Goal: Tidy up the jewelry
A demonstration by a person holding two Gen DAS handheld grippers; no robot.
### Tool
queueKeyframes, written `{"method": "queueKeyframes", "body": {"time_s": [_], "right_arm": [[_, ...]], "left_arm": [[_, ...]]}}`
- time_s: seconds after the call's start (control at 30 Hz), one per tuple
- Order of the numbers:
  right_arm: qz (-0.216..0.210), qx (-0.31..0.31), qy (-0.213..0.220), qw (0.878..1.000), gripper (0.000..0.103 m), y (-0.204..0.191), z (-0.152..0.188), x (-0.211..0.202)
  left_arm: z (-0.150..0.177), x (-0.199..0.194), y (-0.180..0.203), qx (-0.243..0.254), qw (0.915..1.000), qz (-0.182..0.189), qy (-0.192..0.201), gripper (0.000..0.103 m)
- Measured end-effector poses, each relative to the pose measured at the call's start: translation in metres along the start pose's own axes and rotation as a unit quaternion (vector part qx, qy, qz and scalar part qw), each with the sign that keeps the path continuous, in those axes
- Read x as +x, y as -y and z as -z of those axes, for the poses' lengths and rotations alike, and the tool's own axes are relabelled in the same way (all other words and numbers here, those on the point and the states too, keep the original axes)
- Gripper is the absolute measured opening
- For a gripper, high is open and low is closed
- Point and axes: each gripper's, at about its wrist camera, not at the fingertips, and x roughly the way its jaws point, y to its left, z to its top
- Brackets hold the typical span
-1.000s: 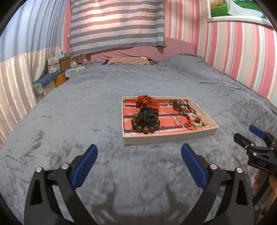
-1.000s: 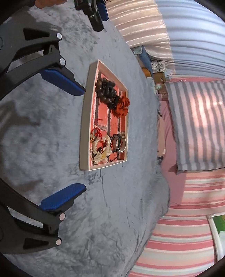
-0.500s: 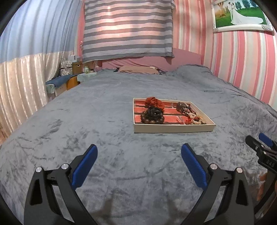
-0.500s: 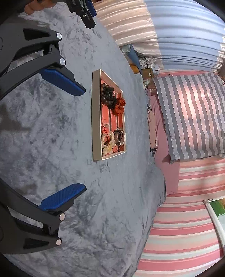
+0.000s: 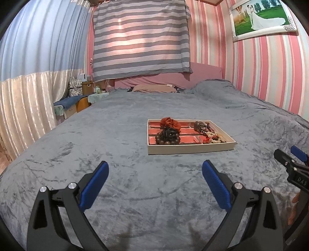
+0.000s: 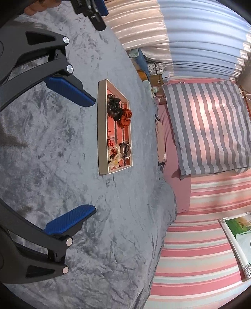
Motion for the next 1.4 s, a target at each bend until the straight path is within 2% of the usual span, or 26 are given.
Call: {"method": "queueKeyframes", "body": {"time_s": [0.93, 1.4], "right_arm": [[0.015, -0.029, 0.022, 0.999, 0.099, -0.012, 0.002, -0.008], [0.019, -0.033, 0.038, 0.999, 0.099, -0.013, 0.001, -0.014]], "left_arm": [[0.003, 0.003, -0.002, -0.005, 1.0, -0.004, 0.002, 0.095], [0.005, 0.0, 0.0, -0.003, 0.9997, -0.011, 0.02, 0.095]]}}
